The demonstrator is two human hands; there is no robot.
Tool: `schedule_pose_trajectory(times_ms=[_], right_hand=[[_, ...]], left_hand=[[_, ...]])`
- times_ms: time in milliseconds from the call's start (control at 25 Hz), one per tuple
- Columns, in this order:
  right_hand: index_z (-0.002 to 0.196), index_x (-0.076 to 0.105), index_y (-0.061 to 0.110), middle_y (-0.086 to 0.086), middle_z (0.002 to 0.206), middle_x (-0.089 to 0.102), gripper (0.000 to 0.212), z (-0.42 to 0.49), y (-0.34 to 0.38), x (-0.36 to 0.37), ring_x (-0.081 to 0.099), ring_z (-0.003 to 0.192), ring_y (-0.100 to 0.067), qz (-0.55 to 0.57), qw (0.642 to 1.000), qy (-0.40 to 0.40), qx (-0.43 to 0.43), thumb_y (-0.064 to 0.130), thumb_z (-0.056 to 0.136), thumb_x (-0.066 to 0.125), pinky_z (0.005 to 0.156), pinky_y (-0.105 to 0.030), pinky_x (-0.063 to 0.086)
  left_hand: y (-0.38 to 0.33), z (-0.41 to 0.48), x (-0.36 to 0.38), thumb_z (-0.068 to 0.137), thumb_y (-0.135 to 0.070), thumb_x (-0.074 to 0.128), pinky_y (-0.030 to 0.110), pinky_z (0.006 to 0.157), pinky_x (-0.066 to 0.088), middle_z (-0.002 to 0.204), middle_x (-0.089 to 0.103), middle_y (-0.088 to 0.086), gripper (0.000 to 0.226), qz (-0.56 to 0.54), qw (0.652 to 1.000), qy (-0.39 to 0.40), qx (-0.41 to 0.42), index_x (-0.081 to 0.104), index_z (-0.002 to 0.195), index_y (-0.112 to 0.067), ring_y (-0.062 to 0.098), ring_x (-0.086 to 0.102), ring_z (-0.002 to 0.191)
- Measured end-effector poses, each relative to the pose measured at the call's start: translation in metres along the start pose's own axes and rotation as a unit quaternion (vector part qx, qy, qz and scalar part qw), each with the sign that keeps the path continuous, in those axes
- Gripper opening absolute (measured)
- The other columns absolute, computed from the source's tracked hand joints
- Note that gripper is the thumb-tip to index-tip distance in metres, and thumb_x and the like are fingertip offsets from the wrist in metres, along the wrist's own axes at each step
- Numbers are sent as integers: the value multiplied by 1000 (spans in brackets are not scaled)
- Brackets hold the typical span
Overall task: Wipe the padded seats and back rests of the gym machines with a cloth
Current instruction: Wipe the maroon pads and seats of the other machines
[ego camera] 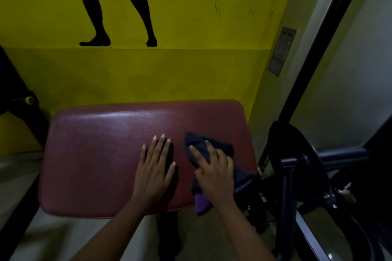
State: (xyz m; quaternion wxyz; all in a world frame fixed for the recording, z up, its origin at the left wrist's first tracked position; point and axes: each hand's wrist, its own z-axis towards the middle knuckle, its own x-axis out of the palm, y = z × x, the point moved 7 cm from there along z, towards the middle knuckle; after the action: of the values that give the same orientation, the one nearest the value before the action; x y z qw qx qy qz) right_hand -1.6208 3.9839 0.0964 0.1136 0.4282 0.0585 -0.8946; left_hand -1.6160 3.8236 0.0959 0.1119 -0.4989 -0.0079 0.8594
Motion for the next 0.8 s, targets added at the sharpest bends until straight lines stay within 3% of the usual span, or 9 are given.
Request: schedule_pose_trajectory(times_ms=[160, 280, 440, 520, 680, 800], right_hand=[[137, 42, 38, -8, 130, 56, 59, 38, -82, 5, 58, 104, -32, -35, 997, -1, 76, 28, 80, 54, 83, -48, 47], [132, 49, 38, -9, 128, 58, 61, 79, -80, 5, 58, 103, -33, -24, 993, -39, 108, 29, 75, 69, 82, -48, 47], [131, 47, 41, -6, 129, 57, 55, 116, -25, 11, 55, 106, -30, -9, 999, -12, -38, 36, 78, 39, 85, -44, 45], [129, 49, 40, -5, 126, 57, 54, 132, -39, 12, 55, 105, -30, 21, 997, 10, -68, 35, 77, 38, 84, -43, 44], [133, 46, 33, -6, 132, 49, 47, 149, -113, 17, 46, 114, -31, 69, 995, 54, 48, 36, 86, 46, 89, -44, 36], [138, 41, 28, -8, 136, 42, 51, 133, -144, 27, 45, 115, -33, 220, 965, 75, 126, 32, 89, 54, 86, -39, 39]], left_hand=[[-38, 40, 16, 97, -50, 14, 44, 115, 10, 154, 27, 8, 63, 32, 998, 14, 47, 27, 146, -13, 20, 14, 144], [-43, 43, 23, 94, -49, 26, 49, 116, 12, 157, 20, 5, 64, 47, 998, 6, 37, 24, 149, -15, 20, 12, 146], [-44, 40, 23, 92, -47, 30, 49, 116, 13, 157, 20, 6, 65, 55, 998, 0, 44, 25, 148, -15, 21, 13, 146], [-44, 41, 23, 92, -46, 31, 49, 116, 13, 157, 20, 5, 65, 58, 997, 3, 50, 24, 148, -16, 21, 13, 146], [-45, 38, 22, 92, -46, 30, 50, 115, 15, 157, 20, 5, 64, 63, 997, 15, 50, 24, 148, -16, 21, 13, 146], [-47, 39, 22, 92, -45, 29, 50, 115, 15, 157, 21, 6, 64, 67, 997, 19, 46, 26, 148, -14, 22, 13, 146]])
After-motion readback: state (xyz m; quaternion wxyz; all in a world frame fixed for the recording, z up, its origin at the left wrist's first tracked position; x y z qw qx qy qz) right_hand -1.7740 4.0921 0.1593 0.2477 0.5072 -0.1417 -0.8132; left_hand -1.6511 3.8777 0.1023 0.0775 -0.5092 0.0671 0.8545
